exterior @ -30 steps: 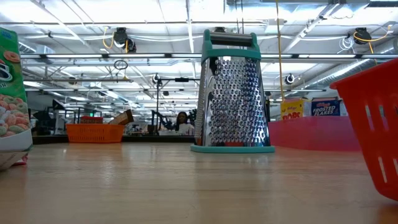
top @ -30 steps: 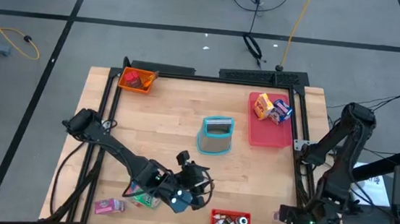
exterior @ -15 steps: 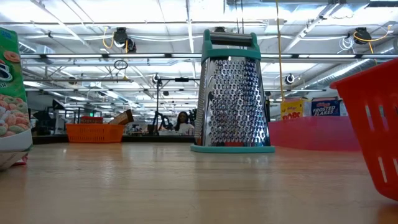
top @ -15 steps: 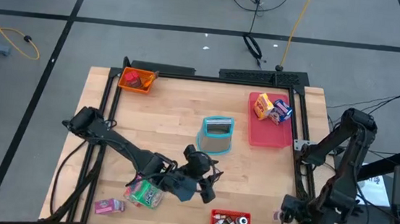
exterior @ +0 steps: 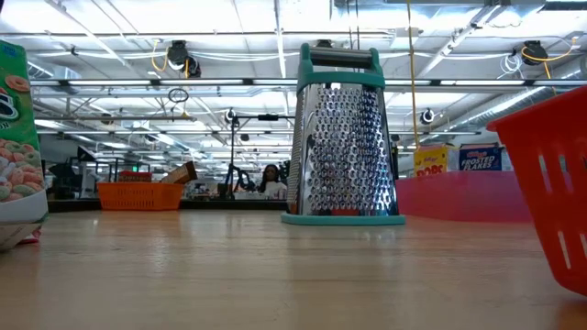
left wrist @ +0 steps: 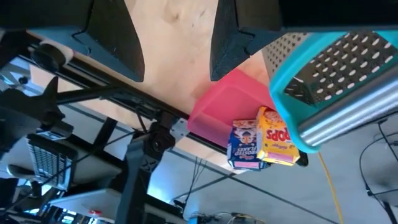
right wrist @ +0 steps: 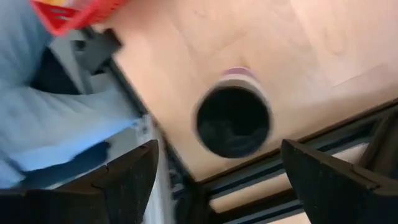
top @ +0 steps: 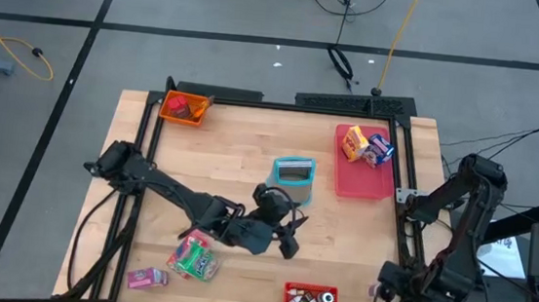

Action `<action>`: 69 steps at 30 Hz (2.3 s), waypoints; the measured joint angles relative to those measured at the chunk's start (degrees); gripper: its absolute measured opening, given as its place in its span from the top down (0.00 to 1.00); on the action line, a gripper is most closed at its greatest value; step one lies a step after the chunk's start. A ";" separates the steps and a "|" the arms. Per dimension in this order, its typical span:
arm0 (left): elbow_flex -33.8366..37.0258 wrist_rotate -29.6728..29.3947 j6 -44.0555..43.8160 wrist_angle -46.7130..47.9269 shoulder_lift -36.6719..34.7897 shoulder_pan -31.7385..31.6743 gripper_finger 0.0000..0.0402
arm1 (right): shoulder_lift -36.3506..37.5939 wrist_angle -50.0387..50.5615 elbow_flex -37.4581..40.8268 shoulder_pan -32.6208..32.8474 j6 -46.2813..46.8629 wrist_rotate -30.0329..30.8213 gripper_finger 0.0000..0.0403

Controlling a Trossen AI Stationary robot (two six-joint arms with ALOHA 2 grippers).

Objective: Pick & Place Kitchen Items
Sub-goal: Put the purple seasoning bottle into the orange bin

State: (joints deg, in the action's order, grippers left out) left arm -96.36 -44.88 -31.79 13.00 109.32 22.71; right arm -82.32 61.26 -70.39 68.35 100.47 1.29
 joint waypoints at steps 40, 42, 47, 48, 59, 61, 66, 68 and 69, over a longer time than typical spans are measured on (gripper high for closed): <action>0.00 0.00 0.00 0.00 0.00 -6.88 0.54 | -5.03 -3.37 7.04 -0.83 -6.37 3.18 0.18; 0.00 0.00 0.00 0.00 0.00 -7.04 0.54 | -5.05 -3.67 7.04 -0.83 -5.14 3.18 0.18; 0.00 0.00 0.00 0.00 0.00 -7.11 0.54 | -5.03 -3.62 7.04 -0.17 -8.14 3.38 0.18; 0.00 0.00 0.00 0.00 0.00 -7.11 0.54 | -5.03 -3.39 7.04 -0.08 -8.19 3.38 0.18; 0.00 0.00 0.00 0.00 0.00 -7.11 0.54 | -5.03 -3.15 7.04 -0.39 -7.01 3.44 0.26; 0.00 0.00 0.00 0.00 0.00 -7.11 0.54 | -5.03 -3.15 7.04 -0.39 -7.02 3.42 0.32; 0.00 0.00 0.00 0.00 0.00 -7.11 0.54 | -5.03 -2.98 7.04 -0.39 -7.08 3.44 0.49; 0.00 0.00 0.00 0.00 0.00 -7.11 0.54 | -5.03 -2.97 7.04 -0.39 -7.71 3.47 0.49; 0.00 0.00 0.00 0.00 0.00 -7.11 0.54 | -5.03 -2.97 7.04 -0.39 -7.95 3.44 0.49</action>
State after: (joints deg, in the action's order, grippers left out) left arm -96.36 -44.88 -31.79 12.99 109.32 15.59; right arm -87.35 58.28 -63.35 67.96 92.52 4.73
